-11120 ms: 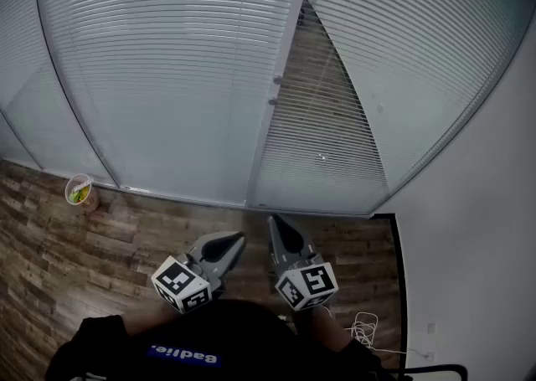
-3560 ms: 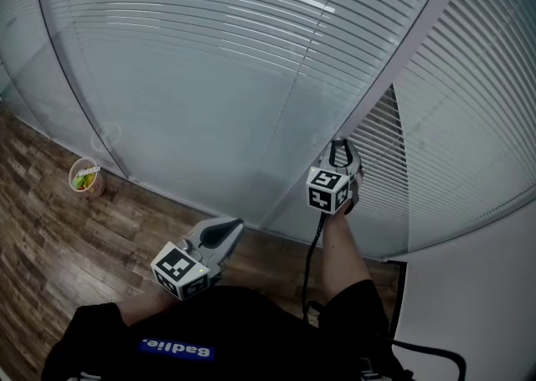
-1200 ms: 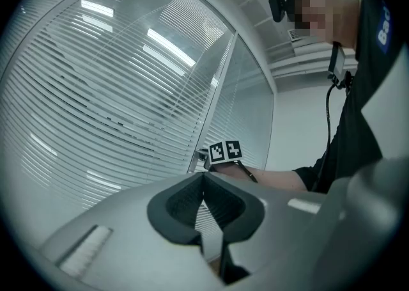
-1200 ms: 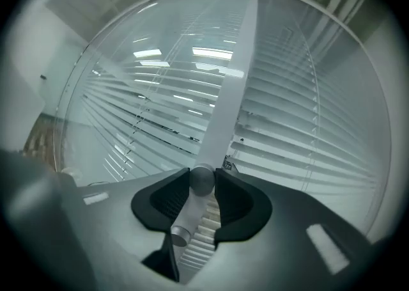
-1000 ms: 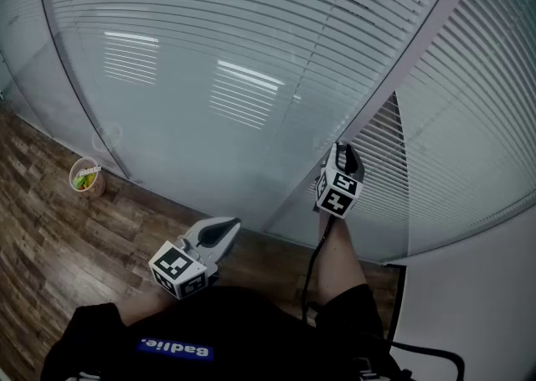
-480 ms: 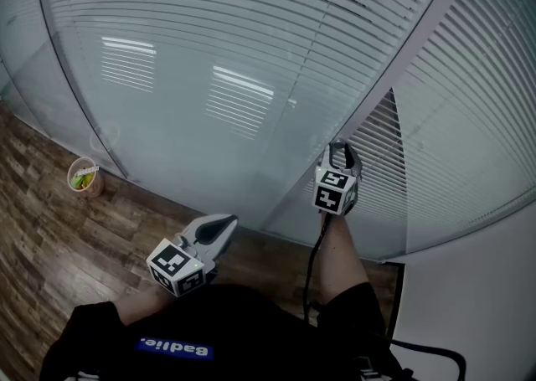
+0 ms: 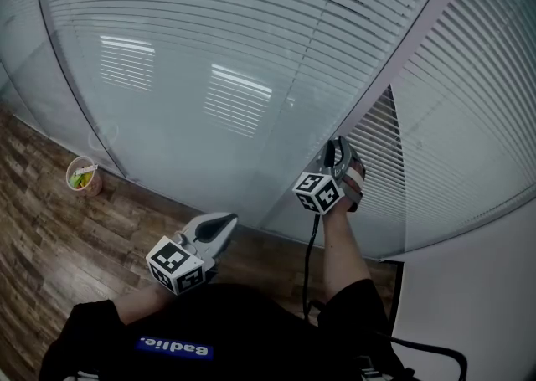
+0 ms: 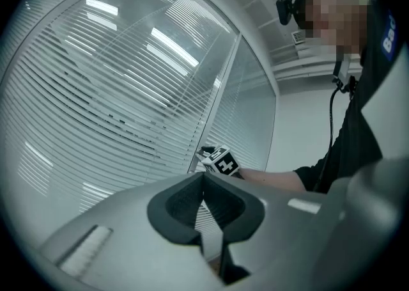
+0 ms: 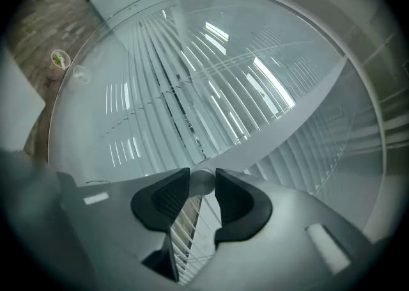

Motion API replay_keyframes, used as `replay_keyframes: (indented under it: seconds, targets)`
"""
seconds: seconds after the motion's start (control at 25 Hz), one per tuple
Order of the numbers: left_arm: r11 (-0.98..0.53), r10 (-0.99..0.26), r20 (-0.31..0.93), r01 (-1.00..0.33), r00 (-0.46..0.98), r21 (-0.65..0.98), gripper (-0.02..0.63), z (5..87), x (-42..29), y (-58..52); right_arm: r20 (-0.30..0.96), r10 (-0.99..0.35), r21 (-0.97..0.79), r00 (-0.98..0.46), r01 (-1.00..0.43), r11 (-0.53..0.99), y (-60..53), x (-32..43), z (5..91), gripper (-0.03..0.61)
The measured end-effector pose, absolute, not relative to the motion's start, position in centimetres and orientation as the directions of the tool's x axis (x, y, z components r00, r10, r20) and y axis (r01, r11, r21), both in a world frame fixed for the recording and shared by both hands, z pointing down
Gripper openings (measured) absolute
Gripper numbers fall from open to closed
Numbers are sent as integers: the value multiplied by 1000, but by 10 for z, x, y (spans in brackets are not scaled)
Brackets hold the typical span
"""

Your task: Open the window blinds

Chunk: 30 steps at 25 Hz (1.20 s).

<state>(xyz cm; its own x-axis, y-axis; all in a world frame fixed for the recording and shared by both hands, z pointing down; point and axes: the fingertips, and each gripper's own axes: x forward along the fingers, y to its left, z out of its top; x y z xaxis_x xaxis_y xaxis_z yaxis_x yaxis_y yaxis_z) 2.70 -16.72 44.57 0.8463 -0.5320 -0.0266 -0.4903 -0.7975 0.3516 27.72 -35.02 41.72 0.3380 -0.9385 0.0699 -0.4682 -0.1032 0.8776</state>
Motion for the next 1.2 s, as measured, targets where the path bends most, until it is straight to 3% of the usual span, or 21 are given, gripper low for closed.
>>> replay_keyframes:
  seconds: [0.36, 0.6, 1.0, 1.2]
  targets:
    - [-802, -531, -27, -492, 847, 339, 0, 440, 27, -168, 122, -961, 623, 249, -773, -121, -349, 282, 409, 127]
    - [-807, -525, -27, -487, 851, 333, 0, 440, 27, -168, 130, -973, 364, 189, -922, -131, -348, 286, 408, 128]
    - [-810, -518, -29, -479, 855, 337, 0, 443, 29, -167, 146, -979, 73, 141, -989, -132, -349, 296, 410, 129]
    - [-811, -514, -29, -474, 857, 342, 0, 443, 30, -165, 162, -977, 151, 136, -982, -111, -351, 295, 409, 135]
